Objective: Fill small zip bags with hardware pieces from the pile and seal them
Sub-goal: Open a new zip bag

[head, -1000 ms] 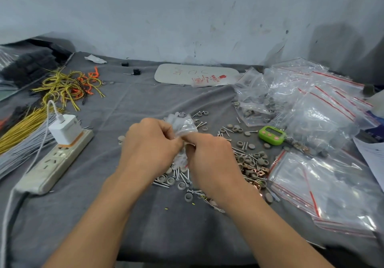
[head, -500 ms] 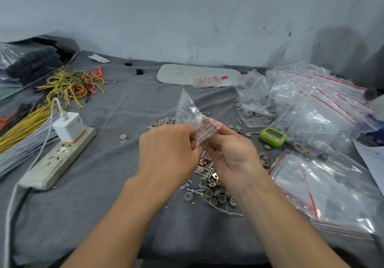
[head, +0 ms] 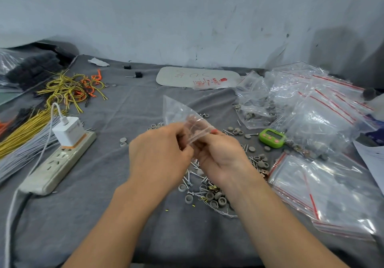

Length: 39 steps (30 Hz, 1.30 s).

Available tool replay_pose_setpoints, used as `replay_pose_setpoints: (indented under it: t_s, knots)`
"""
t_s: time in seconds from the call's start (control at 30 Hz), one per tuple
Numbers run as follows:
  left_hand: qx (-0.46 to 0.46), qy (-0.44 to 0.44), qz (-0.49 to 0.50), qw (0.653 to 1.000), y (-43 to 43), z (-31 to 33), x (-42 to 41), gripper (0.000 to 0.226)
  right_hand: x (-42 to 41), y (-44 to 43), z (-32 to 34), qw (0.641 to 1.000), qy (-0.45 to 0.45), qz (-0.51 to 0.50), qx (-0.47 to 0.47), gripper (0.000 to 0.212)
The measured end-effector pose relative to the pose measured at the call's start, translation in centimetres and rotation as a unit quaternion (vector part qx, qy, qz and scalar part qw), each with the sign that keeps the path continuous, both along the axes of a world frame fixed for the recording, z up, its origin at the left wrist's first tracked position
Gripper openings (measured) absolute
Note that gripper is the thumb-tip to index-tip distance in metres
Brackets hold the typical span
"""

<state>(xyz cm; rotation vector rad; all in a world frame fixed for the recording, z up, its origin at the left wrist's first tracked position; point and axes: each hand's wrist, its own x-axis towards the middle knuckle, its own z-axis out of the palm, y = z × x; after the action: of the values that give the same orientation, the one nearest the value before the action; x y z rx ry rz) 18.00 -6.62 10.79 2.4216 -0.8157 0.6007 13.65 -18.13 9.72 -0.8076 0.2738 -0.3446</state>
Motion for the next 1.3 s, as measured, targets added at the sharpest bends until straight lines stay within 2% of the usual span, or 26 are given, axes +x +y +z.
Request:
replay_pose_setpoints:
  t_s: [0.03, 0.1, 0.23, 0.3, 0.37, 0.47, 0.6, 0.67, 0.73, 0.8, 0.9, 1.07, 1.13, 1.2, 1.23, 1.27, 1.3]
  knots:
    - [0.017, 0.007, 0.009, 1.0, 0.0, -0.1, 0.1, 0.019, -0.2, 0.2, 0.0, 1.0, 0.003, -0.004, 0.027, 0.027]
    - [0.031, 0.026, 0.01, 0.999, -0.1, -0.4, 0.1, 0.019, -0.4, 0.9, -0.5, 0.999, 0.039, 0.008, 0.017, 0.023]
    - [-0.016, 0.132, -0.056, 0.989, 0.8, 0.1, 0.4, 0.013, -0.3, 2.3, -1.2, 0.995, 0.086, 0.06, -0.008, 0.027]
    - [-0.054, 0.19, -0.105, 0.975, 1.6, 0.7, 1.1, 0.015, -0.1, 1.9, -0.9, 0.995, 0.091, 0.008, -0.041, 0.02]
    - [-0.082, 0.197, -0.122, 0.969, 2.4, 1.1, 1.9, 0.024, -0.2, 1.2, -0.6, 0.994, 0.092, -0.039, -0.048, 0.019]
    - [-0.038, 0.183, -0.121, 0.975, 3.0, 1.1, 2.8, 0.048, -0.5, 1.0, -0.5, 0.996, 0.074, 0.028, -0.042, 0.015]
    - [0.063, 0.16, -0.164, 0.971, 3.0, 0.9, 2.9, 0.104, -0.3, 1.5, -0.2, 0.991, 0.031, 0.123, -0.031, 0.031]
    - [0.107, 0.147, -0.189, 0.965, 2.7, 1.0, 2.5, 0.127, -0.4, 1.5, -0.2, 0.986, 0.005, 0.152, -0.067, 0.034]
    - [0.167, 0.127, -0.209, 0.955, 2.3, 0.7, 2.3, 0.139, -0.5, 1.4, -0.5, 0.982, -0.017, 0.147, -0.115, 0.047]
    - [0.224, 0.099, -0.218, 0.945, 1.9, 0.3, 2.3, 0.145, -0.8, 1.3, -0.7, 0.978, -0.01, 0.138, -0.159, 0.052]
    - [0.246, 0.051, -0.226, 0.941, 1.4, 0.1, 2.0, 0.139, -1.1, 1.2, -0.6, 0.968, 0.033, 0.151, -0.199, 0.043]
    - [0.119, 0.042, -0.226, 0.966, 1.0, -0.1, 1.8, 0.088, -1.5, 0.5, 0.1, 0.953, 0.082, 0.159, -0.244, 0.03]
    - [0.074, 0.035, -0.199, 0.977, 1.1, -0.4, 2.1, 0.071, -1.5, 0.1, 0.4, 0.951, 0.094, 0.126, -0.267, 0.027]
    - [0.057, 0.03, -0.144, 0.988, 1.7, -0.6, 2.8, 0.064, -1.6, -0.6, 0.5, 0.956, 0.112, 0.048, -0.268, 0.03]
    - [0.065, 0.036, -0.107, 0.991, 2.1, -0.7, 3.3, 0.065, -1.7, -1.1, 0.4, 0.945, 0.133, 0.003, -0.298, 0.031]
    - [0.084, 0.045, -0.073, 0.993, 2.5, -0.8, 3.8, 0.067, -1.8, -1.5, 0.3, 0.912, 0.167, -0.039, -0.373, 0.032]
    - [0.105, 0.055, -0.049, 0.992, 2.9, -0.8, 4.4, 0.068, -2.0, -1.8, 0.1, 0.847, 0.207, -0.067, -0.485, 0.03]
